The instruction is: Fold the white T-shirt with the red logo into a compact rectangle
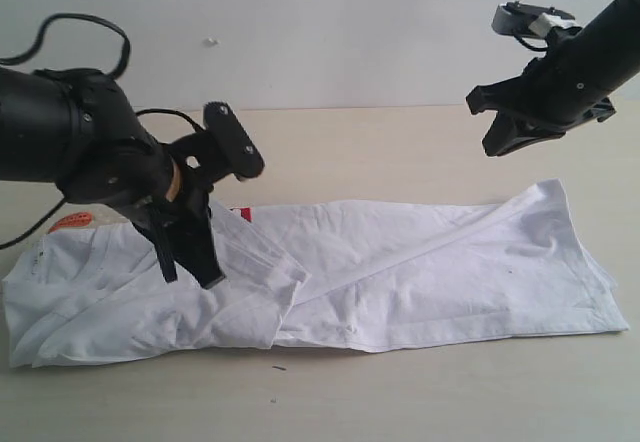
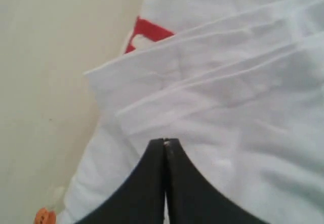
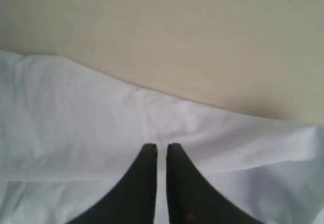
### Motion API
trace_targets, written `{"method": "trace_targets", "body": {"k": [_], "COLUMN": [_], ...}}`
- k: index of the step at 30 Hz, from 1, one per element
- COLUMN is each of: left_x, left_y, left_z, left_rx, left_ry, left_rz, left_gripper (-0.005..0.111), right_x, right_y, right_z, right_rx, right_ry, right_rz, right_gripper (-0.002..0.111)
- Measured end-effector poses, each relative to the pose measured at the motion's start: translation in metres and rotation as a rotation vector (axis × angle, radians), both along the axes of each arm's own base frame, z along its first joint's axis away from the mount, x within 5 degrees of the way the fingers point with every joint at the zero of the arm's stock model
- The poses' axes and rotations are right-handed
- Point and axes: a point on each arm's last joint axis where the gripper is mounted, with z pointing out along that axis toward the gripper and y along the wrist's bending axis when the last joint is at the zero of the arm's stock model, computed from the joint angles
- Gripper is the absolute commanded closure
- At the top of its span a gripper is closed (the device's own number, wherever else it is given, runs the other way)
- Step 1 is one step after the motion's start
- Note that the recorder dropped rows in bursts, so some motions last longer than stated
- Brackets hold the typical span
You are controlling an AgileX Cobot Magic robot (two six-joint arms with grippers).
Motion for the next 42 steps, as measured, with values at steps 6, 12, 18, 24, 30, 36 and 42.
{"method": "trace_targets", "body": {"k": [6, 12, 18, 24, 30, 36, 42], "left_x": [0.018, 0.030, 0.036, 0.040, 0.045, 0.054, 0.058], "left_y": [0.051, 0.116, 0.155, 0.179, 0.184, 0.207, 0.216], "left_z": [-0.003, -0.007, -0.007, -0.006, -0.016, -0.039, -0.043], "left_rx": [-0.042, -0.075, -0.174, -0.276, -0.452, -0.546, -0.566], "left_ry": [0.057, 0.159, 0.202, 0.234, 0.297, 0.302, 0.263], "left_rz": [0.222, 0.520, 0.725, 0.807, 0.827, 0.898, 0.901], "left_gripper": [0.107, 0.107, 0.071, 0.053, 0.054, 0.054, 0.054], "right_x": [-0.010, -0.019, -0.020, -0.018, -0.018, -0.017, -0.015], "right_y": [0.003, 0.004, 0.004, 0.004, 0.004, 0.004, 0.003], "right_z": [0.011, -0.001, -0.002, -0.002, -0.001, -0.001, -0.001], "right_rx": [0.016, 0.028, 0.028, 0.024, 0.022, 0.021, 0.015], "right_ry": [0.034, 0.101, 0.104, 0.089, 0.084, 0.080, 0.055], "right_rz": [0.031, 0.043, 0.041, 0.034, 0.032, 0.030, 0.018], "right_gripper": [0.105, 0.106, 0.106, 0.106, 0.106, 0.106, 0.106]}}
